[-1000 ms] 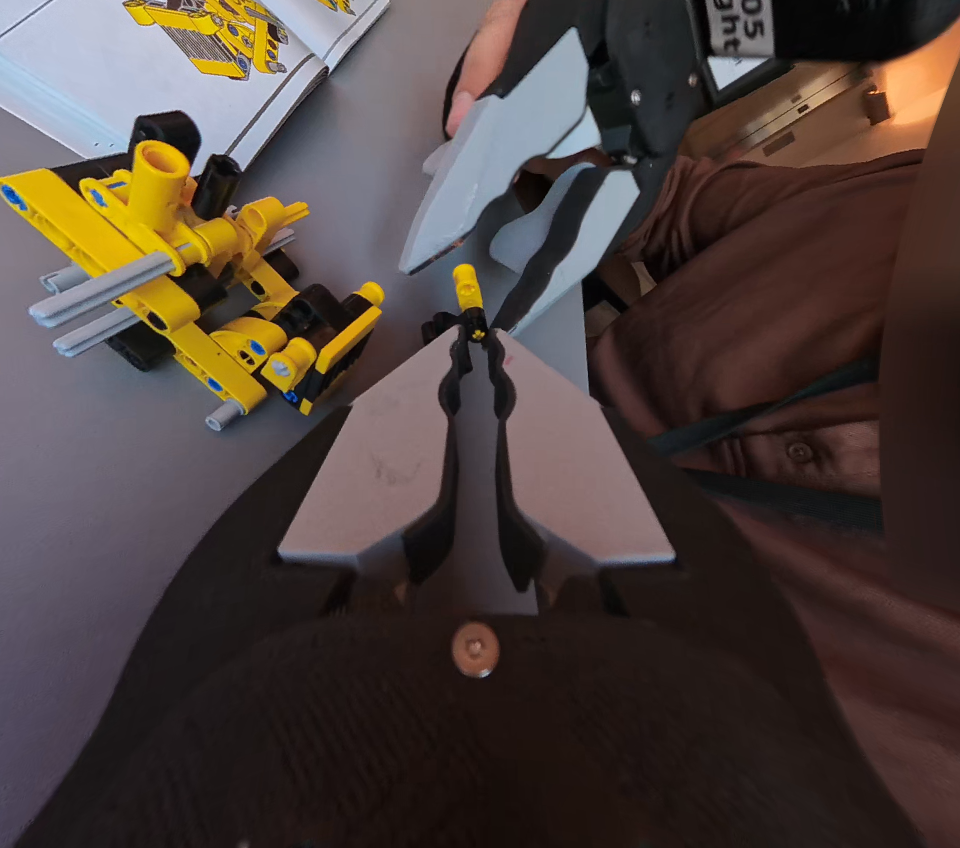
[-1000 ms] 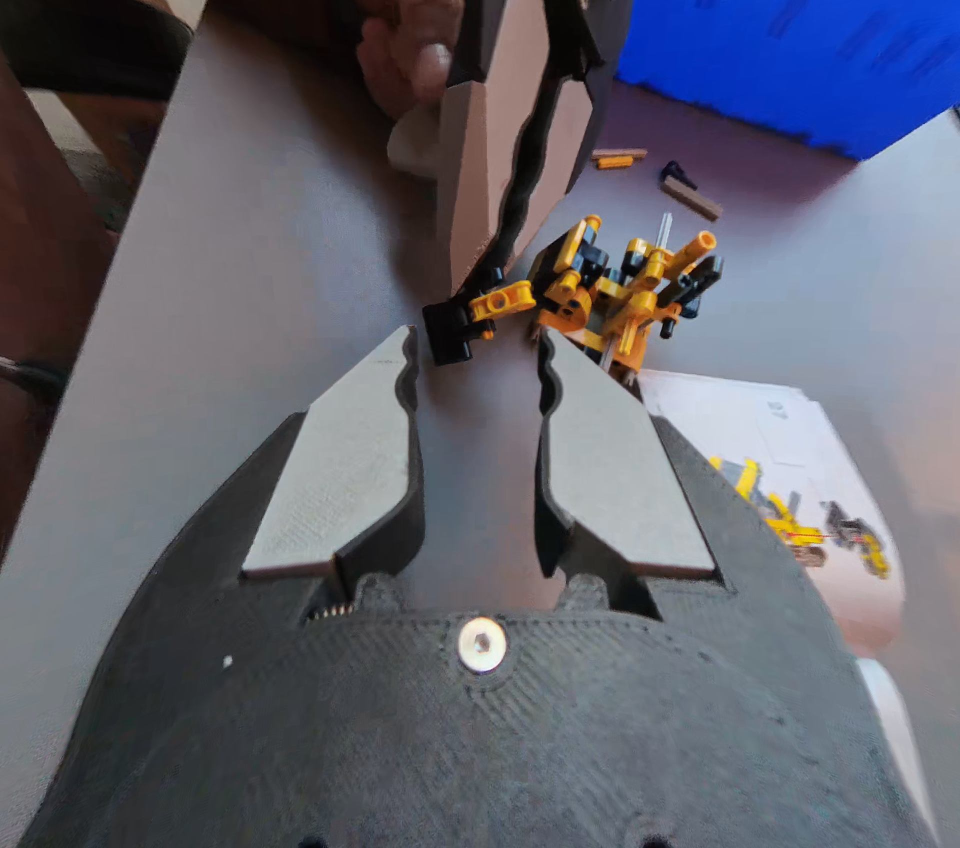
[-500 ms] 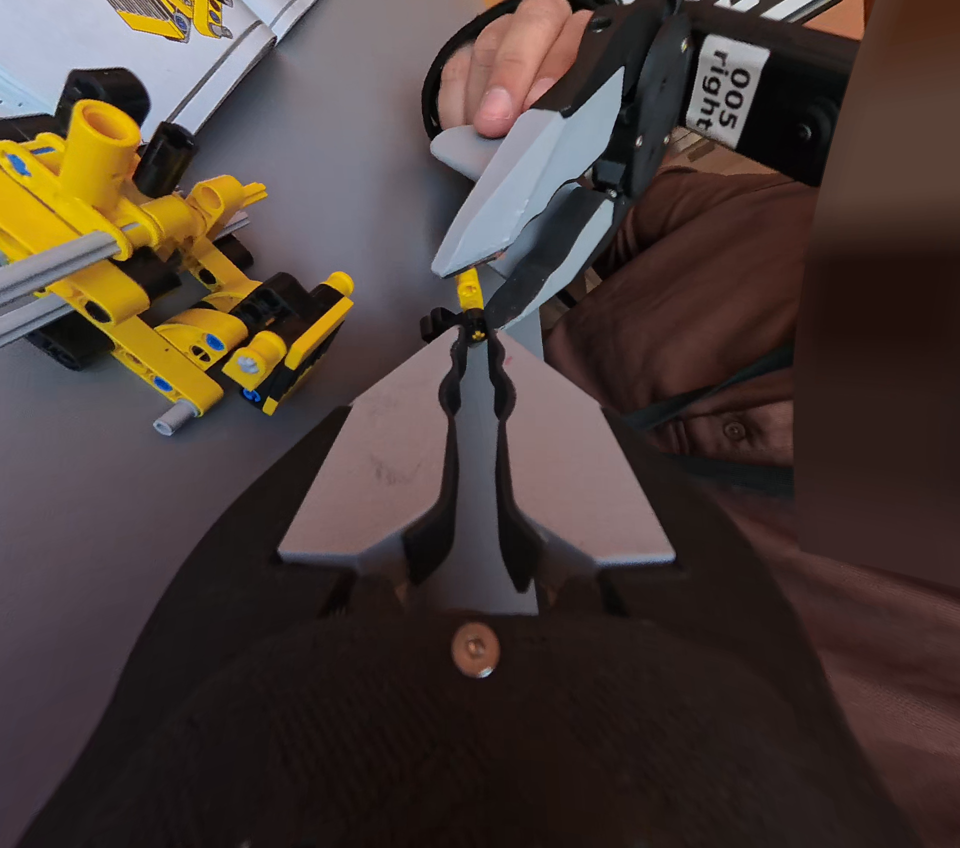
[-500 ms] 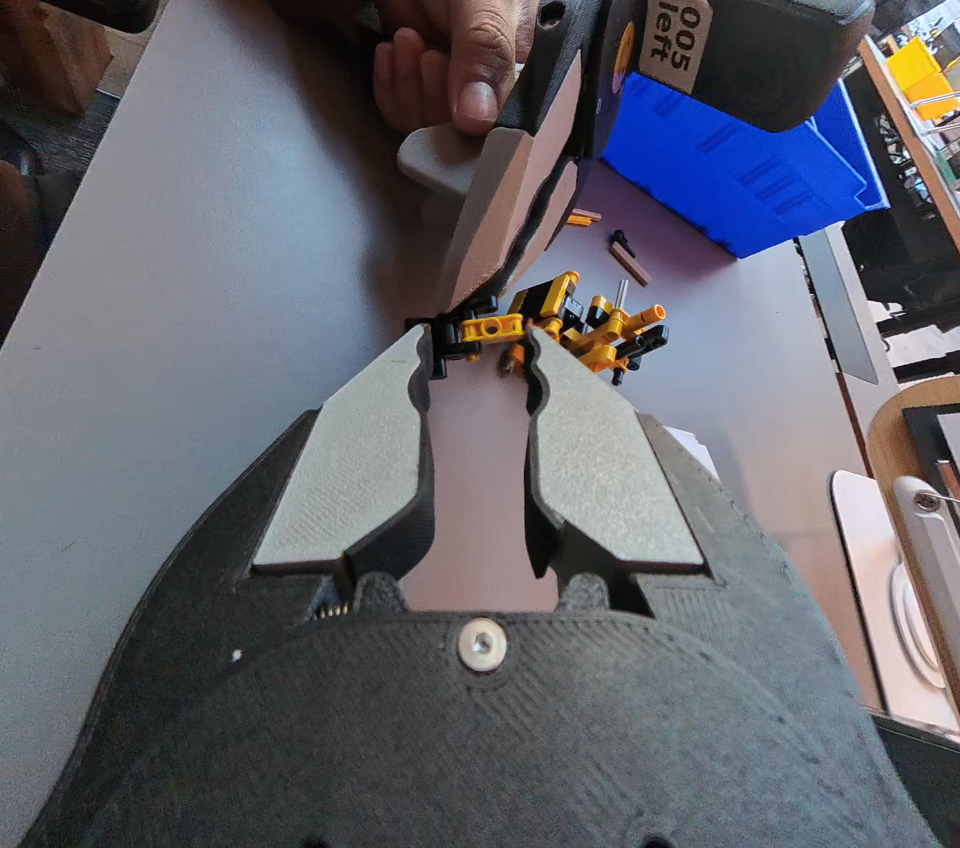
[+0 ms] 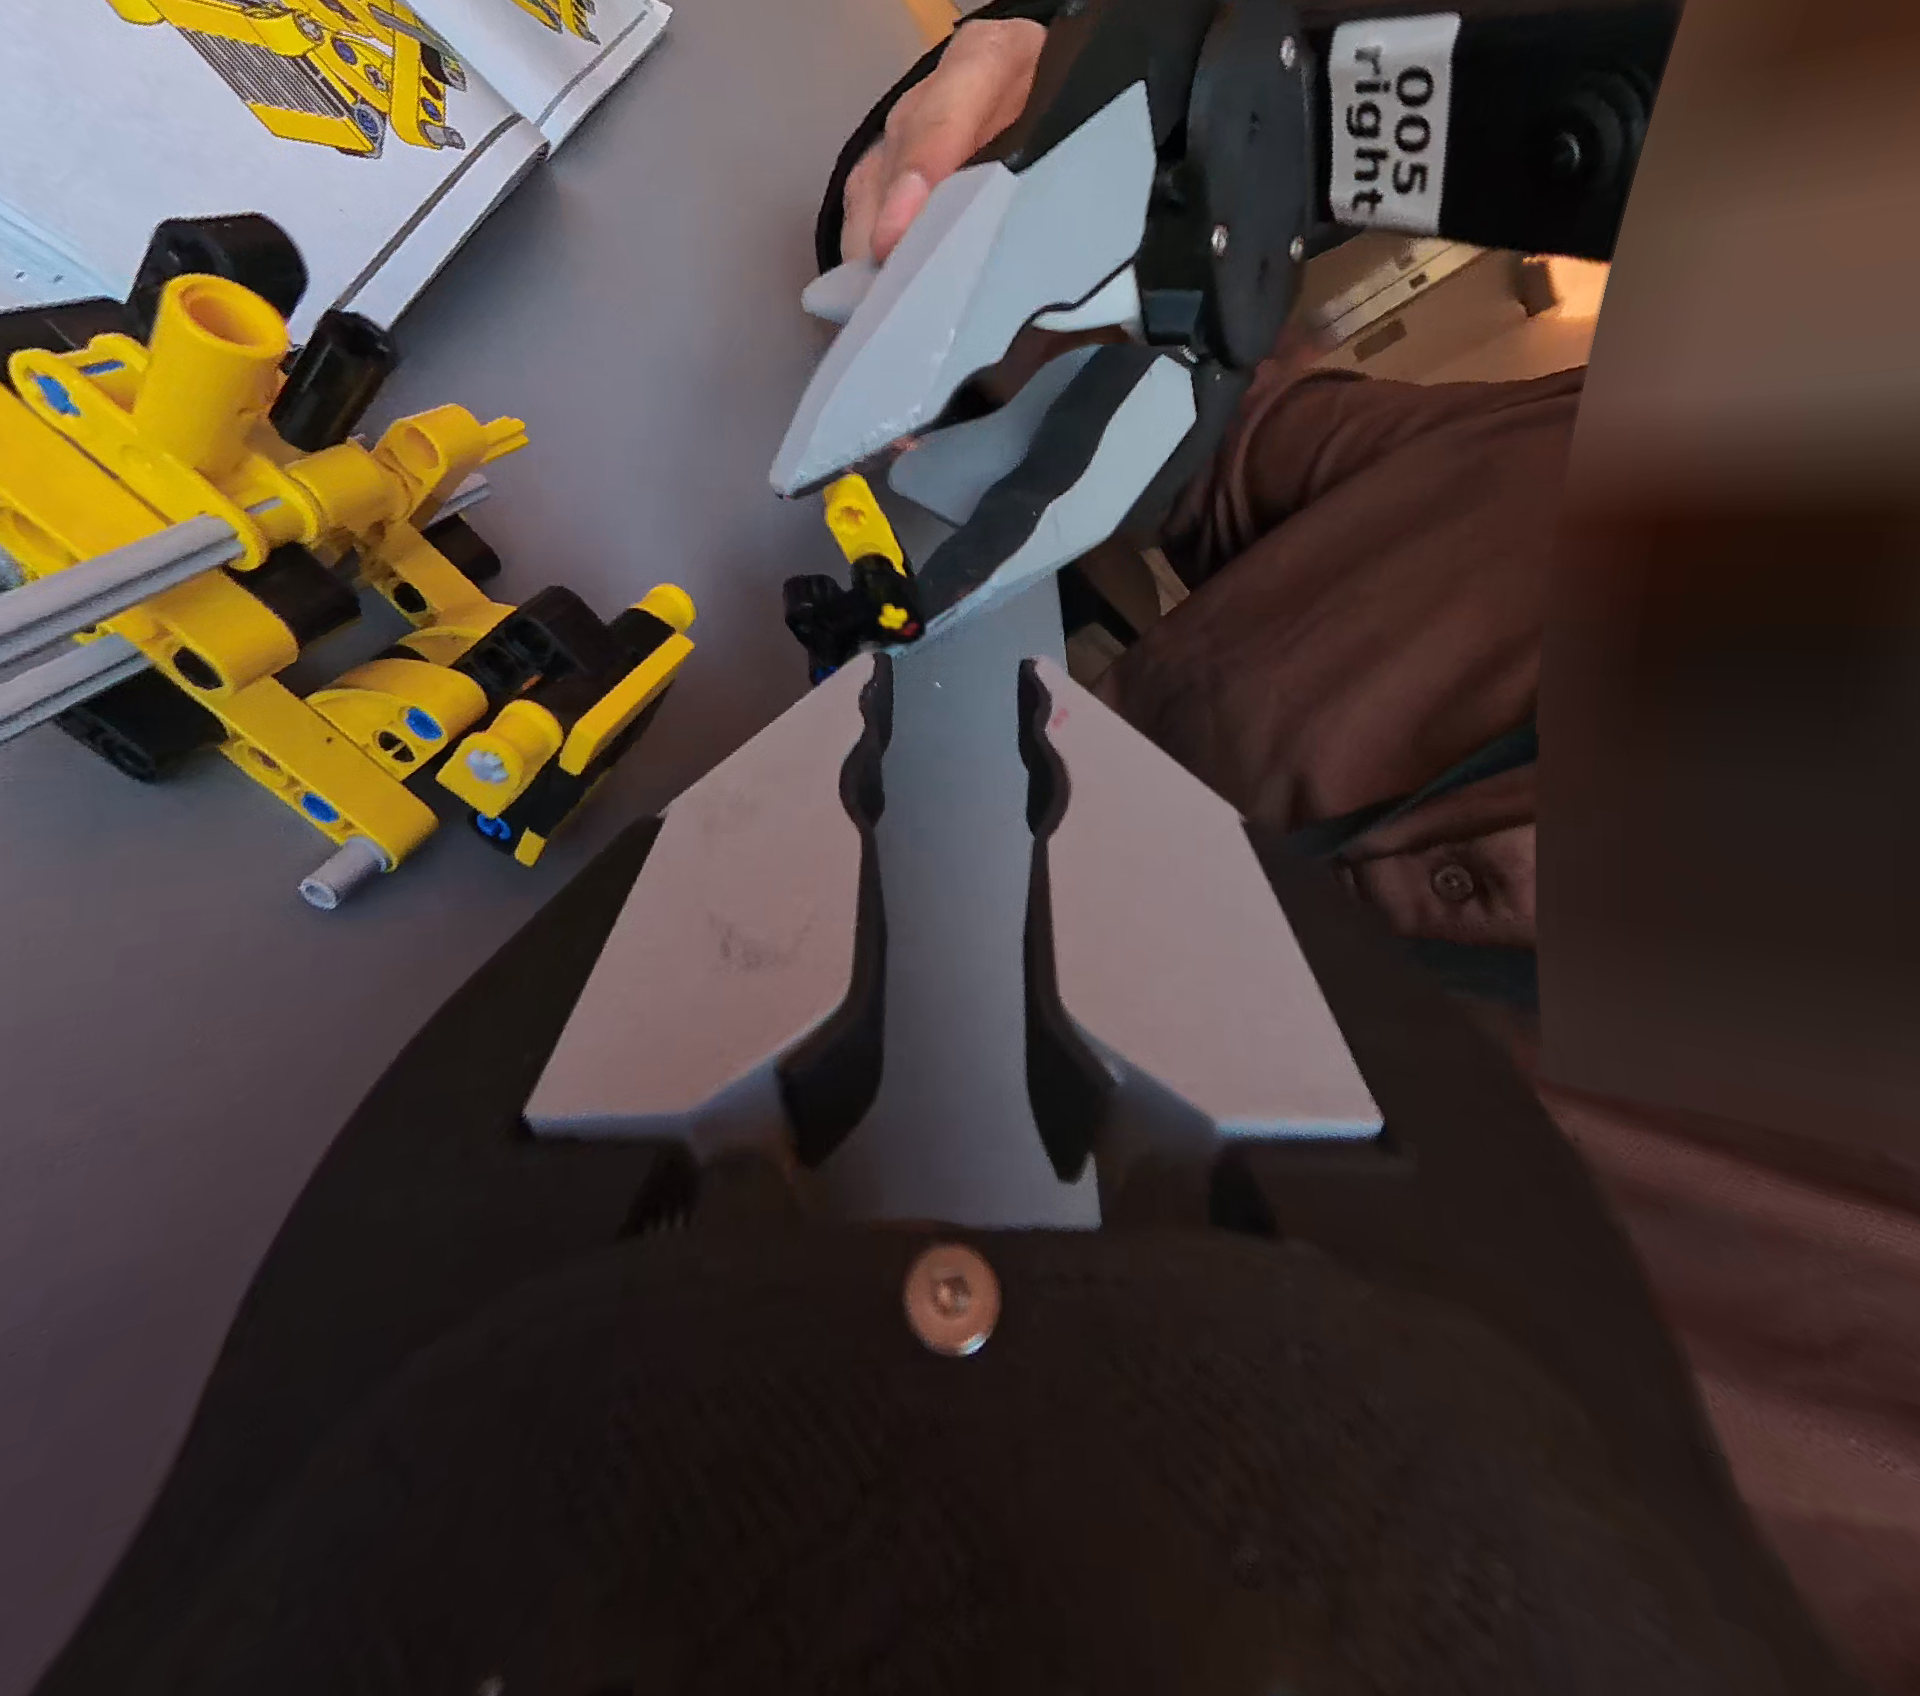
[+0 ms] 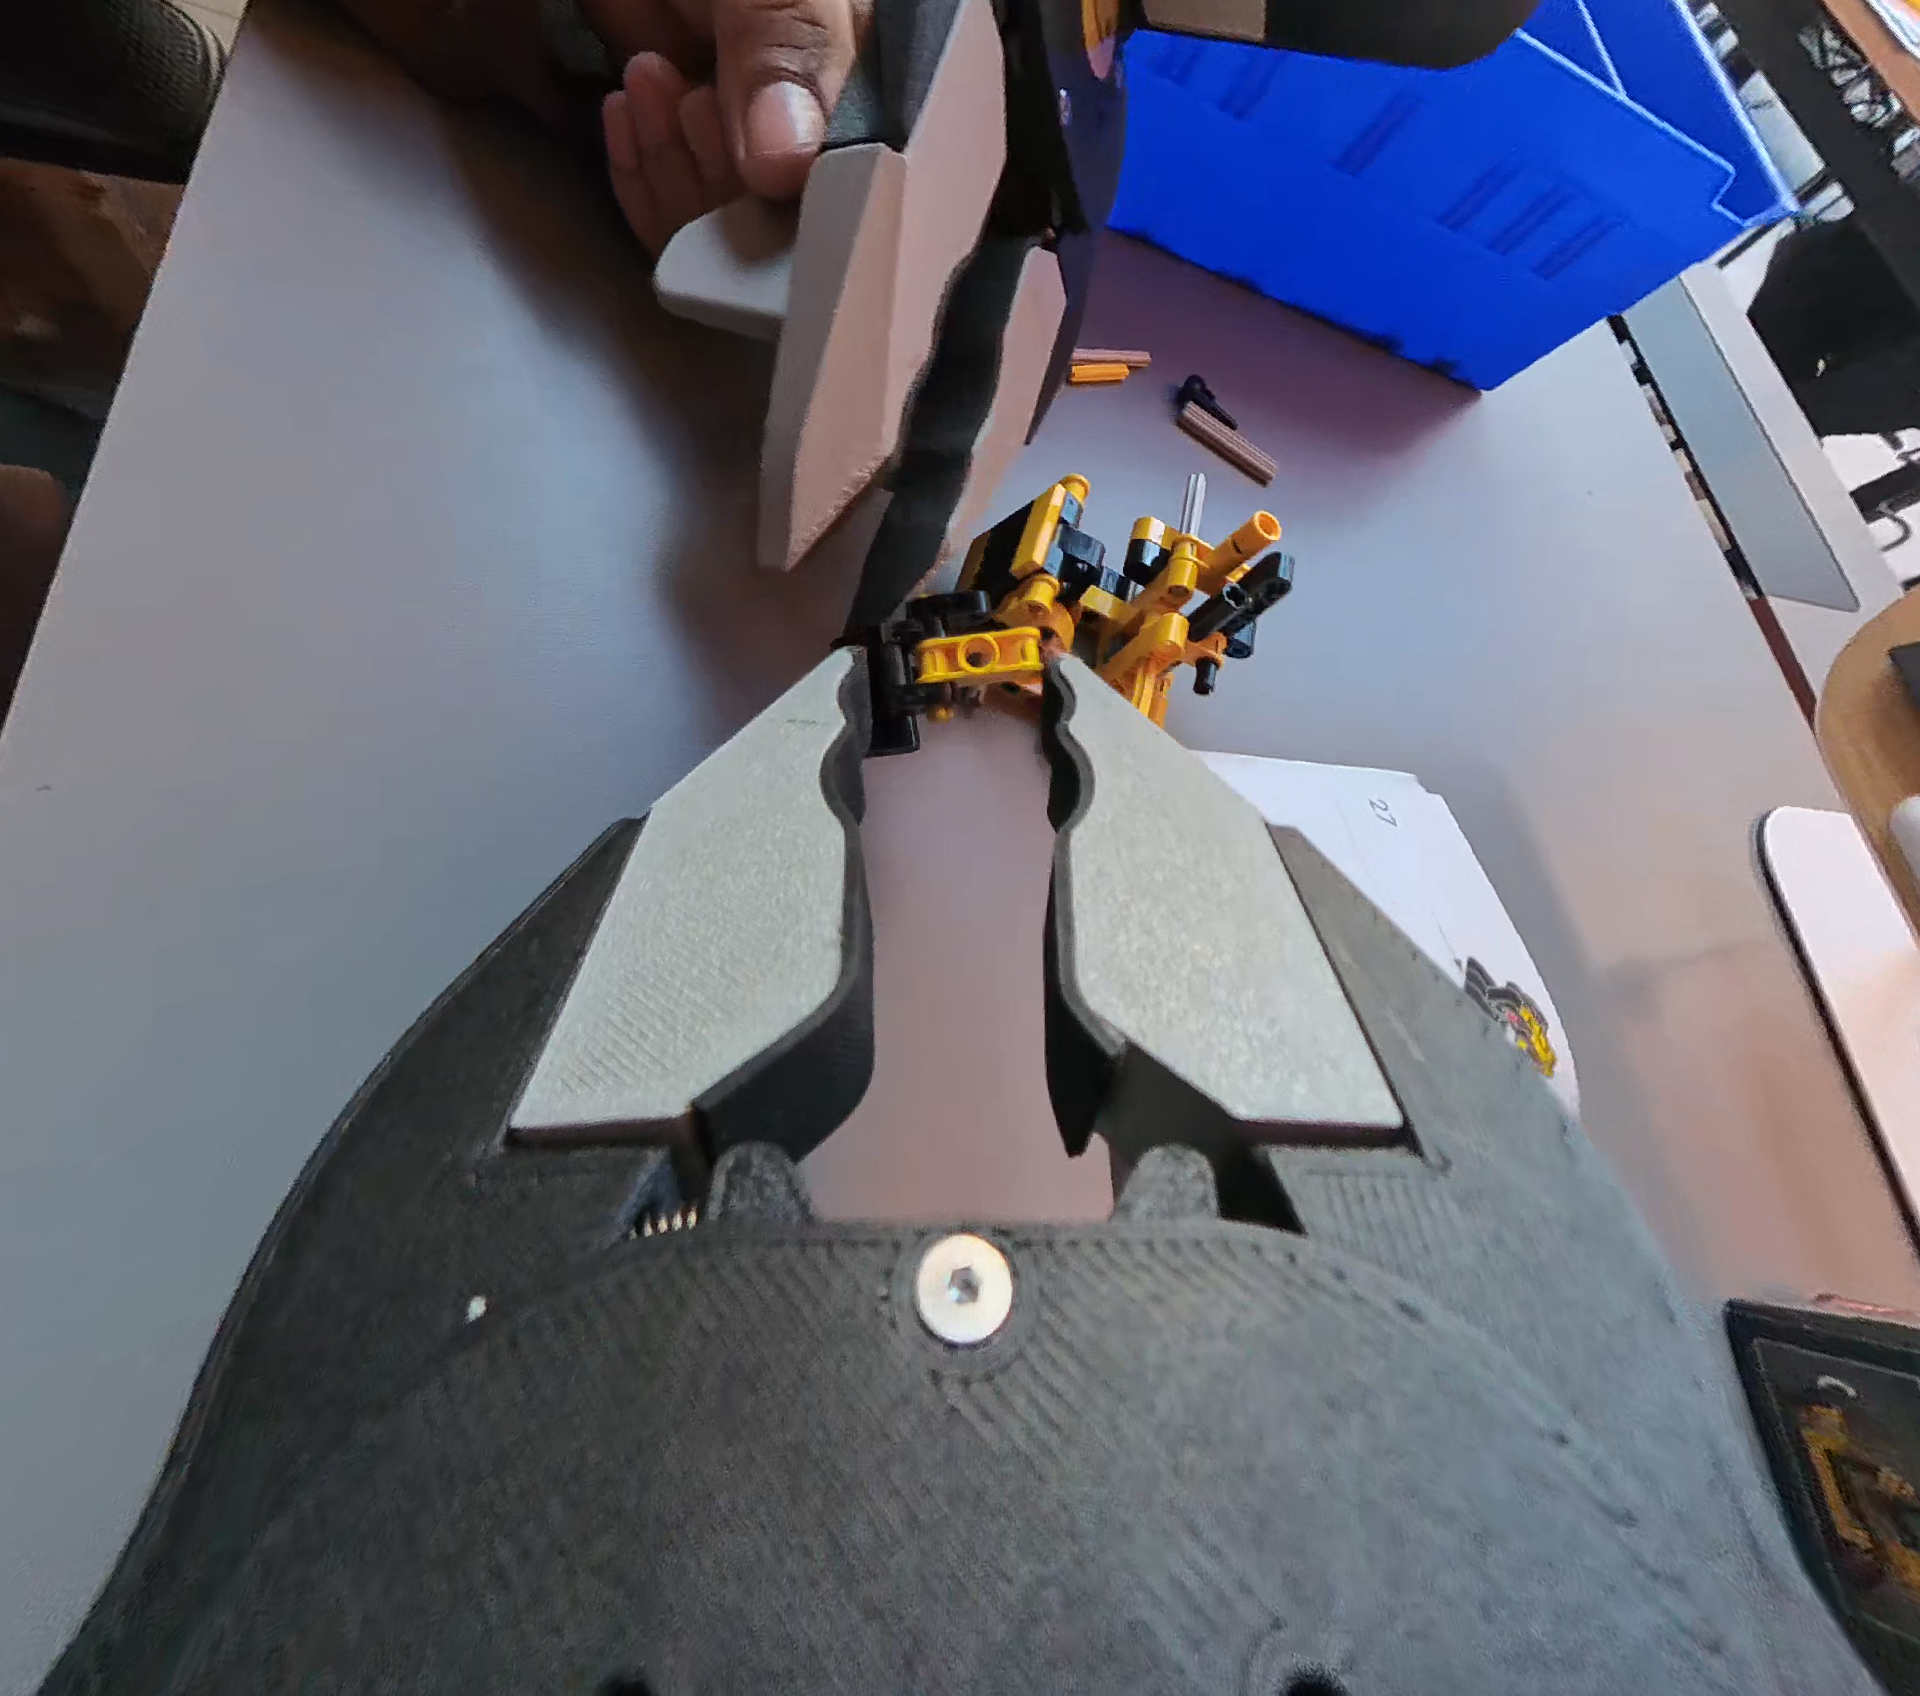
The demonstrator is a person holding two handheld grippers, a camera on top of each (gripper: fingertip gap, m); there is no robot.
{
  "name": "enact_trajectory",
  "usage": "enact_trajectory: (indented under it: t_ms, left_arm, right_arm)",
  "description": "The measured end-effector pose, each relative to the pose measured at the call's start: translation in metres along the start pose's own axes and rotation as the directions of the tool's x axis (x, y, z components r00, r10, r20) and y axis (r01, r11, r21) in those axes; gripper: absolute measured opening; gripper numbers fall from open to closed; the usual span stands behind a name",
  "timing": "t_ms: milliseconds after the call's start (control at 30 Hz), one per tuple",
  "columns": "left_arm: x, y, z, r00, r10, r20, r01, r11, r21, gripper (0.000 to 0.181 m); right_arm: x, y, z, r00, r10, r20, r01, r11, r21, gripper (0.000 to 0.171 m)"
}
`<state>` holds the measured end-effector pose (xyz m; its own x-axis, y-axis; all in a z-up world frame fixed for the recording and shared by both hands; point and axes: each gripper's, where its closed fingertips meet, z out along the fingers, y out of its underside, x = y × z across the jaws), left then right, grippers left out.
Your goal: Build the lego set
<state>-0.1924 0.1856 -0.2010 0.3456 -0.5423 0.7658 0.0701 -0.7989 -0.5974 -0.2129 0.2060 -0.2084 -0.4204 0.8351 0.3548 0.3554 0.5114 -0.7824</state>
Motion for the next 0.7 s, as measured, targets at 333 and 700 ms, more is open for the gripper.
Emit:
enact_trajectory:
  t_ms: [333, 700]
  left_arm:
    - [-0.008, -0.005, -0.013, 0.97, 0.174, 0.167, -0.174, 0.985, -0.017, 0.028]
    - [-0.032, -0.031, -0.052, 0.814, 0.314, 0.489, -0.355, 0.935, -0.008, 0.025]
  right_arm:
    - [0.033, 0.013, -0.009, 0.967, 0.255, -0.031, -0.254, 0.967, 0.023, 0.03]
    - [0.069, 0.004, -0.007, 0.885, 0.466, 0.017, -0.464, 0.878, 0.118, 0.029]
